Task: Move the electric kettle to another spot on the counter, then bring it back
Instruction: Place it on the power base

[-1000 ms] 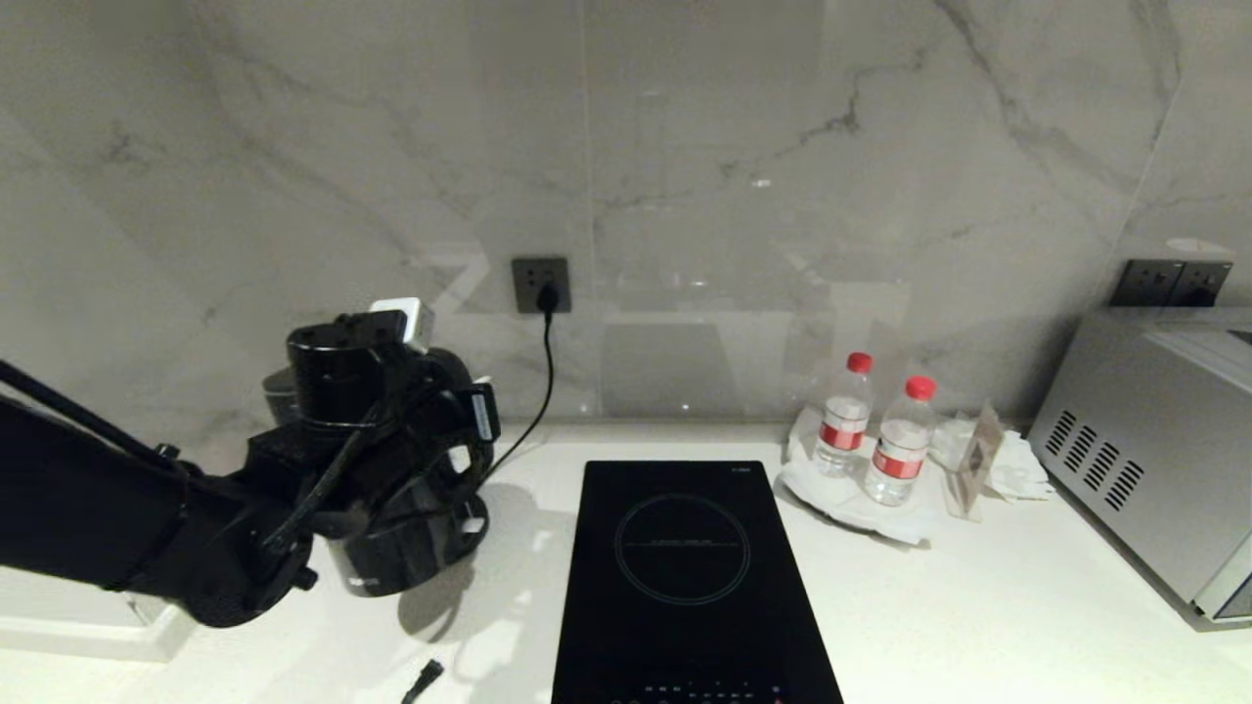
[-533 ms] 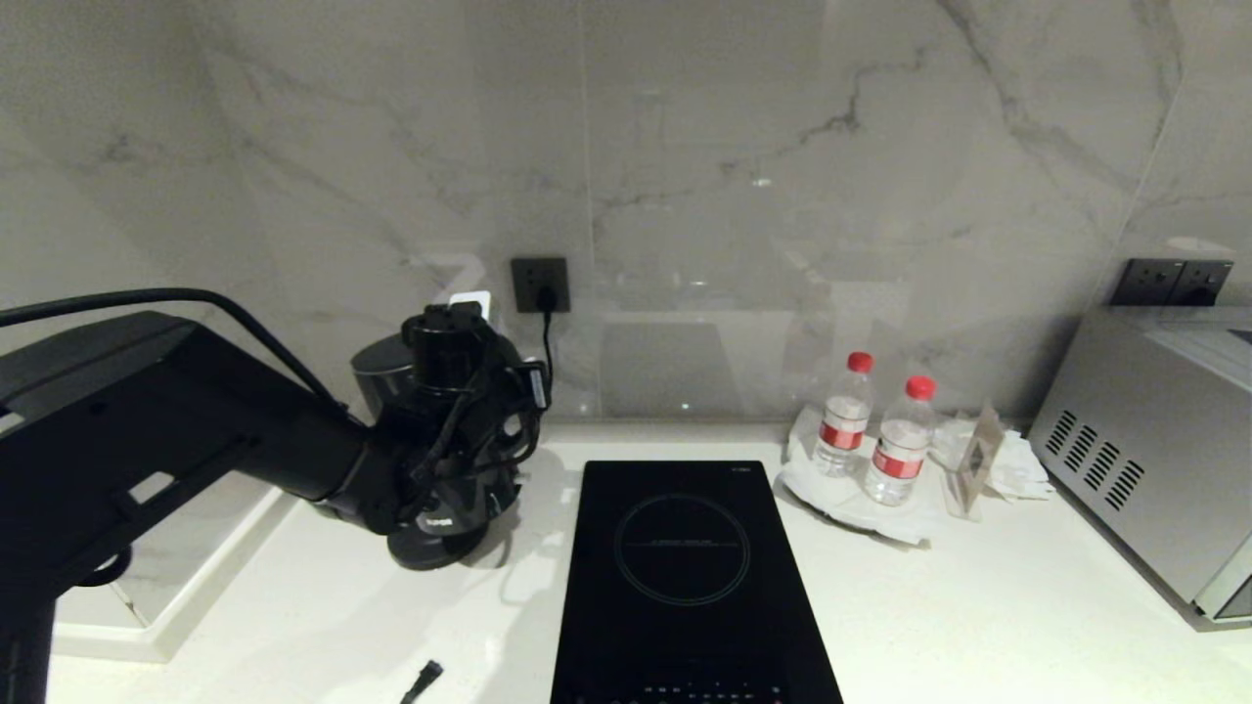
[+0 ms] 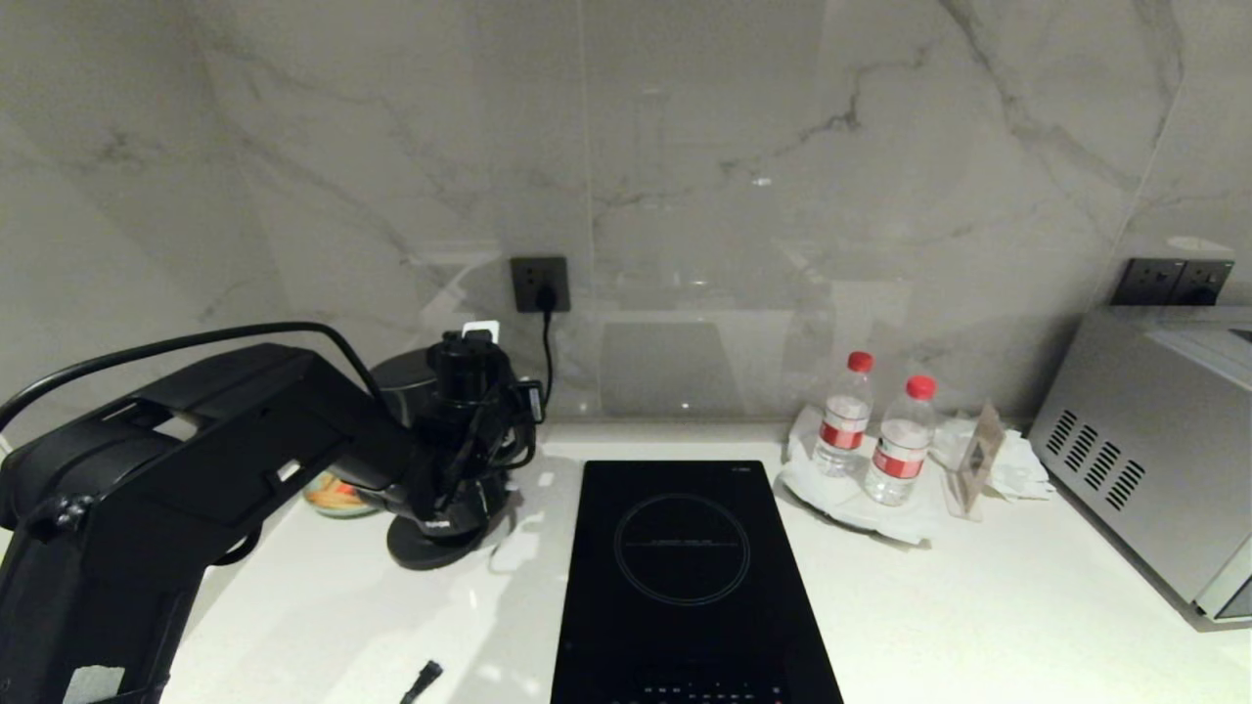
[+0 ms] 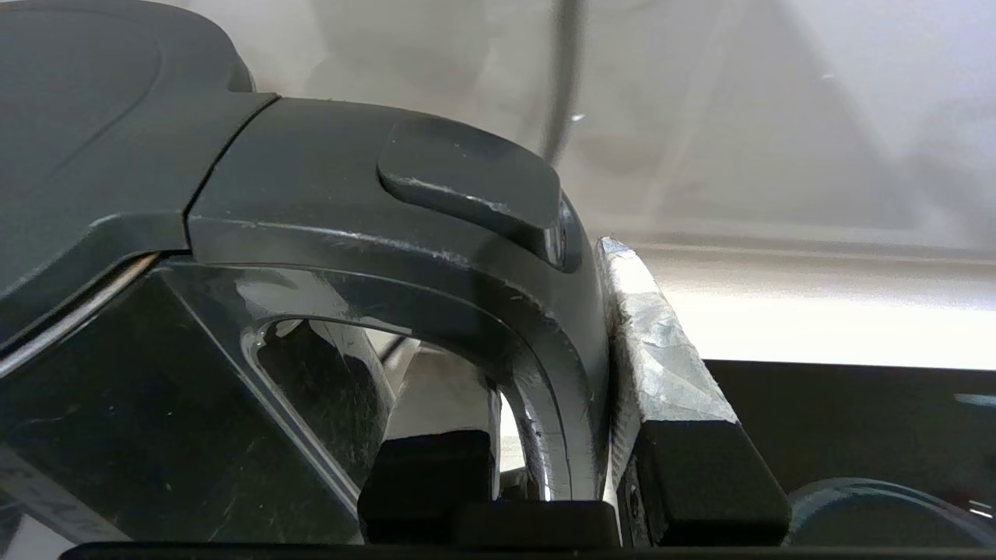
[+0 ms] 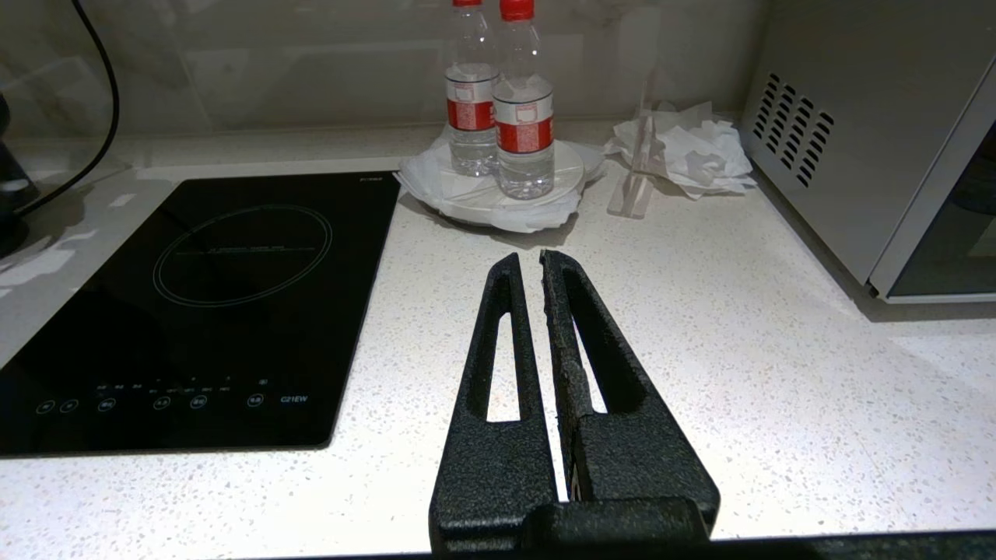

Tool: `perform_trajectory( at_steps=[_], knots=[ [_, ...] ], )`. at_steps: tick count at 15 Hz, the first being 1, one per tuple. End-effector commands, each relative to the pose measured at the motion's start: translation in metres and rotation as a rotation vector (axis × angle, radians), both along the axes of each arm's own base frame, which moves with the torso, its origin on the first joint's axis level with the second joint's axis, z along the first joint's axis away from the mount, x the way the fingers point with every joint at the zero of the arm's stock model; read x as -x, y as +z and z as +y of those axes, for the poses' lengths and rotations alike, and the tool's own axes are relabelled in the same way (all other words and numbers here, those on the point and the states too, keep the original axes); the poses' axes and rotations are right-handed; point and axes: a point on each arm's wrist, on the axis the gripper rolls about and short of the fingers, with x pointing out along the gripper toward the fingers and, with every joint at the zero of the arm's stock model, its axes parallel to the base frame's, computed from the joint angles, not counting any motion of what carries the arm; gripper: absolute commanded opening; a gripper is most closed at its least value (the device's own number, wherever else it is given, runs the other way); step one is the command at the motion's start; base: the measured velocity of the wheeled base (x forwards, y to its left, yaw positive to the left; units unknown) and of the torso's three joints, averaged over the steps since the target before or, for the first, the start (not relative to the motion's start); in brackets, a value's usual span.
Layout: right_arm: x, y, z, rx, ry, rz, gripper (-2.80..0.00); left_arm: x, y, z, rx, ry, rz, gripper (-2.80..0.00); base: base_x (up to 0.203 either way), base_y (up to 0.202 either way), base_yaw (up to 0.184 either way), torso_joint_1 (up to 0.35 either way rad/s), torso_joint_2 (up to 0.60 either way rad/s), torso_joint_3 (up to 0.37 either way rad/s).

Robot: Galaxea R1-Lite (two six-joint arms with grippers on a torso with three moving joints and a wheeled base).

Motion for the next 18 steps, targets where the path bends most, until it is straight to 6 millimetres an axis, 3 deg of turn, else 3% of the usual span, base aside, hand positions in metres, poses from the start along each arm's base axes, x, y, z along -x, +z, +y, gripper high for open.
perform_trajectory(
  at_steps=[1,11,18],
  knots=[
    [0.0,0.0,0.0,0.0,0.0,0.0,-2.8,-0.006,-0.016,0.003,-0.009,0.016,0.022,-2.8,0.0,0.0,0.0,0.0,0.0,0.0],
    [0.0,0.0,0.0,0.0,0.001,0.0,-2.8,-0.003,-0.016,0.025,-0.027,0.07,0.04,-2.8,0.0,0.0,0.0,0.0,0.0,0.0],
    [0.0,0.0,0.0,0.0,0.0,0.0,-2.8,0.009,-0.029,0.03,-0.03,0.073,0.051,-2.8,0.0,0.0,0.0,0.0,0.0,0.0]
  ],
)
